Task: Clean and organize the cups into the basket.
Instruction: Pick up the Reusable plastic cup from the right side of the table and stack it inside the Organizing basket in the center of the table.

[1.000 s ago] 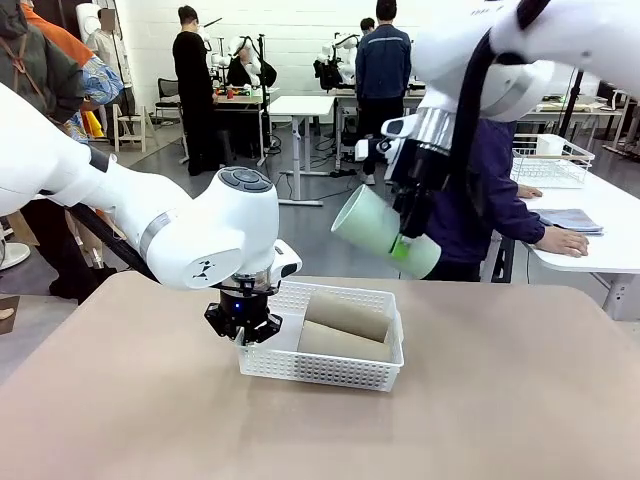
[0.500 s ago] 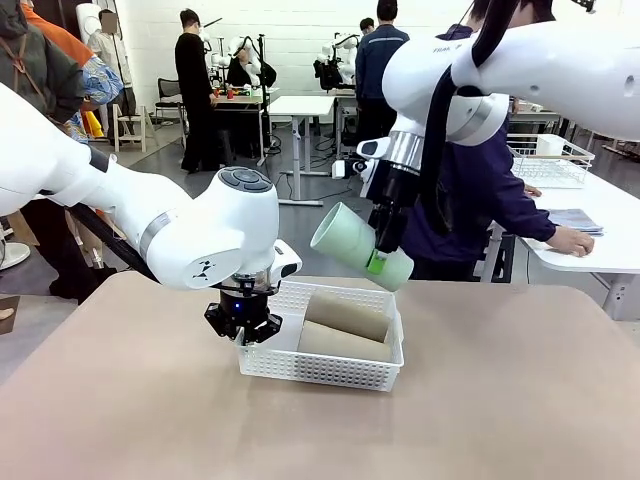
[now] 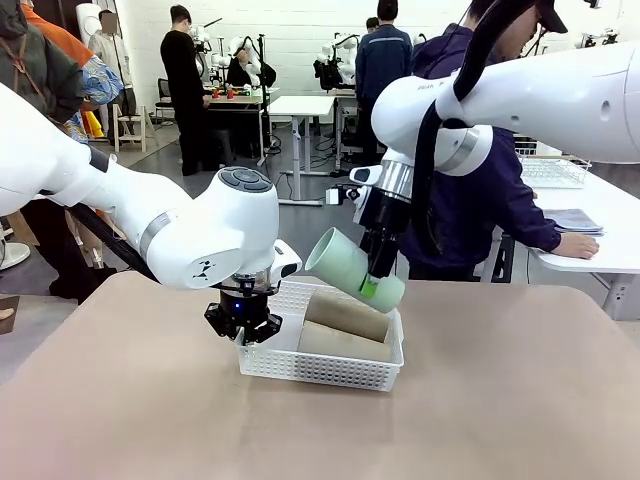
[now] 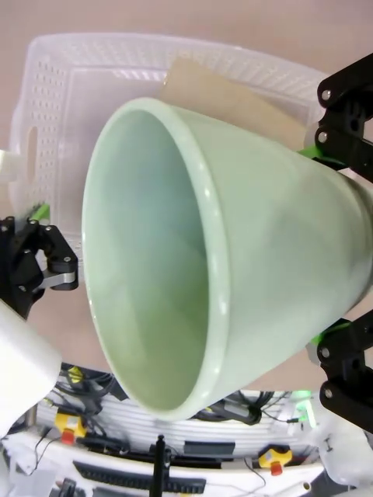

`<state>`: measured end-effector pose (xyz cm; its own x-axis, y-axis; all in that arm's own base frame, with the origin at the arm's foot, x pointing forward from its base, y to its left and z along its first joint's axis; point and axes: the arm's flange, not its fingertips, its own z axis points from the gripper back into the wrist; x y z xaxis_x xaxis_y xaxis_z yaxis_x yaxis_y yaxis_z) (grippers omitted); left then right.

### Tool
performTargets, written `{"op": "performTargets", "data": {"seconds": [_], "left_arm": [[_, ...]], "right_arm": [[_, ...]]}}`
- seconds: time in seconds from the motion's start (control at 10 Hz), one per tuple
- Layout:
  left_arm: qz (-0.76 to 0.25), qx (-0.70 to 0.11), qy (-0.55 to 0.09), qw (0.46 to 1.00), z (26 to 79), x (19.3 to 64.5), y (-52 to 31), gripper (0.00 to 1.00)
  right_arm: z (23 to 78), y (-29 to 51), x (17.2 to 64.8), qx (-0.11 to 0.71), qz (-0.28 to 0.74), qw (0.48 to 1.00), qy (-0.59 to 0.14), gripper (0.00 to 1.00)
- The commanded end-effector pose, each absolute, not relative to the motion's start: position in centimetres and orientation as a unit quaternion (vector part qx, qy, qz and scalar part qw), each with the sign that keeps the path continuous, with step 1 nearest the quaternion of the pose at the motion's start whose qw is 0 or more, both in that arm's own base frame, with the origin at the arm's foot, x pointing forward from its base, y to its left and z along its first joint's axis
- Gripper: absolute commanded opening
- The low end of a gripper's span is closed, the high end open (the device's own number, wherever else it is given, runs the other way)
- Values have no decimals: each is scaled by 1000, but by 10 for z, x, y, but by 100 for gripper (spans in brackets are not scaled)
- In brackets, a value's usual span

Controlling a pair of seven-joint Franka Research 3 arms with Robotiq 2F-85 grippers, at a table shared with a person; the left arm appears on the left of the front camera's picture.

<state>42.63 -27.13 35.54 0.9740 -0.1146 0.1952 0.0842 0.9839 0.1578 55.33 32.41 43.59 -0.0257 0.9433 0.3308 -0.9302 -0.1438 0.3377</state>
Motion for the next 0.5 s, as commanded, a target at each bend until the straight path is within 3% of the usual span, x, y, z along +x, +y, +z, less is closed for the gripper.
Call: {"op": "performTargets", "data": {"seconds": [0.0,0.4], "left_arm": [[-54,79,-103,990,353,424,-272,0],[-54,79,-103,990,353,424,-272,0]], "right_arm": [[420,325,555,238,722,649,15,82],[394,324,551,260,714,650,33,82]]}}
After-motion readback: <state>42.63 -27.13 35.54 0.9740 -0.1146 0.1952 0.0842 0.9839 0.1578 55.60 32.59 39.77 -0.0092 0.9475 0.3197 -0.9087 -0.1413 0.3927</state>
